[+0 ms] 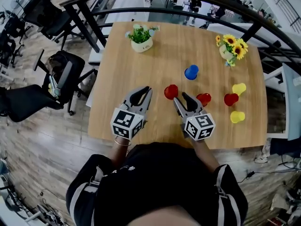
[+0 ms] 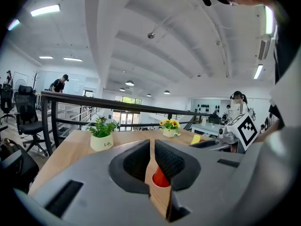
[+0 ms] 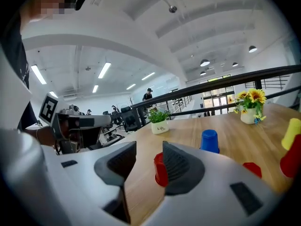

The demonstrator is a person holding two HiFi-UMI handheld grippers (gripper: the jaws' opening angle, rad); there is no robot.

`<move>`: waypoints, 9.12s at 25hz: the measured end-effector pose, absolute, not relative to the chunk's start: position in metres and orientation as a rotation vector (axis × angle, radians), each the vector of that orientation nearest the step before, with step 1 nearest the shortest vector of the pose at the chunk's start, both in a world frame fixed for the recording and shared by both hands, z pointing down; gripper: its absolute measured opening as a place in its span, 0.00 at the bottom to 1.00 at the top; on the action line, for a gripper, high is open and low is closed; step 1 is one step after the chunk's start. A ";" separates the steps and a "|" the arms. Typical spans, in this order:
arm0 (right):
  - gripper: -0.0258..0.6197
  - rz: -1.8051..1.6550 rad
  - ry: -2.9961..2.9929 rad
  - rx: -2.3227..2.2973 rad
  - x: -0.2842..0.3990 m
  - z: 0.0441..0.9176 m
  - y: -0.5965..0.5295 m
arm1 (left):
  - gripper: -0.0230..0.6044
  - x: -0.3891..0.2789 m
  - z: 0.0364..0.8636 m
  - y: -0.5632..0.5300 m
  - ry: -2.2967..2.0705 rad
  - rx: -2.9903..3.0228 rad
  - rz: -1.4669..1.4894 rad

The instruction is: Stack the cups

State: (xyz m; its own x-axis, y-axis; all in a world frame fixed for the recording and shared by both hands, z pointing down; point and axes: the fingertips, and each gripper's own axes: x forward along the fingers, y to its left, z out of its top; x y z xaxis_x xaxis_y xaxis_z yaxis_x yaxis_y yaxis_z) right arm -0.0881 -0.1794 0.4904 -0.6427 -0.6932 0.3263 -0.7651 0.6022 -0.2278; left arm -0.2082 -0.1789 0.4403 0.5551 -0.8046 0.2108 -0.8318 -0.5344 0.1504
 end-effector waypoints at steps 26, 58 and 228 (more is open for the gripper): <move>0.33 0.500 -2.448 1.170 -0.109 0.558 -0.219 | 0.07 -0.248 0.470 -0.191 -1.436 2.435 0.174; 0.33 0.524 -2.441 1.137 -0.072 0.557 -0.107 | 0.07 -0.145 0.447 -0.159 -1.212 2.656 0.247; 0.38 0.559 -2.236 1.435 0.119 0.561 -0.112 | 0.07 -0.089 0.435 -0.137 -1.412 2.552 0.351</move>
